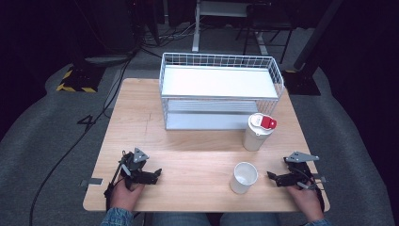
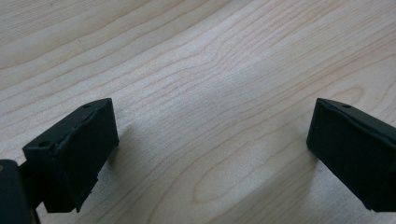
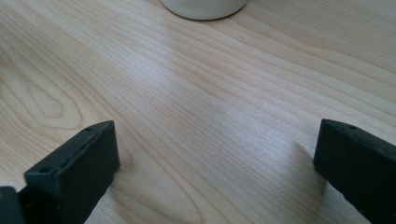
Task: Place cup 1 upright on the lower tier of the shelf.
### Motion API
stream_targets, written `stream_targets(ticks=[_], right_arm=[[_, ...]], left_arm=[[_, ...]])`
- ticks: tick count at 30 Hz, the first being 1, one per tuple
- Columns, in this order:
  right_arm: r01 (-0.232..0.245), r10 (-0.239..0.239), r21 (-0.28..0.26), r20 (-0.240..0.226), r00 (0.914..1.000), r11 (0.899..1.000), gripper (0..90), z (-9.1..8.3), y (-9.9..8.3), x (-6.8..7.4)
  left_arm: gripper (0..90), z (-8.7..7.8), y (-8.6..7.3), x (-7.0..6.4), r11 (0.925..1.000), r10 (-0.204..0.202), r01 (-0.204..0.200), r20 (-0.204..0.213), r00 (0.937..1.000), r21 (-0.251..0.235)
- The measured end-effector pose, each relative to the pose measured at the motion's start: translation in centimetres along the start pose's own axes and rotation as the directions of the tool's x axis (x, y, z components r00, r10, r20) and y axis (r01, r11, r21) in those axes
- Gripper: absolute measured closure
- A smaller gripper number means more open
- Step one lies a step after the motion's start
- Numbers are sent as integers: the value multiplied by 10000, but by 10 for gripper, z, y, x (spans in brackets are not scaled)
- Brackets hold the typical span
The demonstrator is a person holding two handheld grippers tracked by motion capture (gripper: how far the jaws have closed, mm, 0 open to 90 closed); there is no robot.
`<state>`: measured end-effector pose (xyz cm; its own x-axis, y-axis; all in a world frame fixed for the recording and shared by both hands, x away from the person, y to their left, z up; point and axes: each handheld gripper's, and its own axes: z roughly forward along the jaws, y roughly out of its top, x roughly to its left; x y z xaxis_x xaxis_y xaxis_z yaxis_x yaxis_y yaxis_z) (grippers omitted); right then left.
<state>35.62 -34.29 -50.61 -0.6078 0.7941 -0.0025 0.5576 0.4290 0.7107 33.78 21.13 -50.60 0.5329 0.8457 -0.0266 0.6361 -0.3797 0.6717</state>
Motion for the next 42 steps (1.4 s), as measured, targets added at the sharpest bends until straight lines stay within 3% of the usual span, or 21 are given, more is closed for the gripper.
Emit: stream_targets(ticks=[19, 25, 31, 42], right_arm=[[-94, 94, 15, 110, 9999, 10000, 2, 1, 1, 0], [-312, 315, -117, 271, 9991, 9994, 45, -2, -1, 1], [-224, 227, -97, 378, 9990, 9997, 49, -4, -2, 2], [69, -58, -645, 170, 9998, 9979, 55, -30, 3, 21]], left_arm=[[29, 2, 3, 3, 10000, -4, 4, 29, 10000, -13], [30, 2, 3, 4, 10000, 43, -43, 7, 10000, -3], [30, 2, 3, 4, 10000, 21, -21, -8, 10000, 2], [30, 2, 4, 5, 10000, -32, 32, -4, 10000, 19]])
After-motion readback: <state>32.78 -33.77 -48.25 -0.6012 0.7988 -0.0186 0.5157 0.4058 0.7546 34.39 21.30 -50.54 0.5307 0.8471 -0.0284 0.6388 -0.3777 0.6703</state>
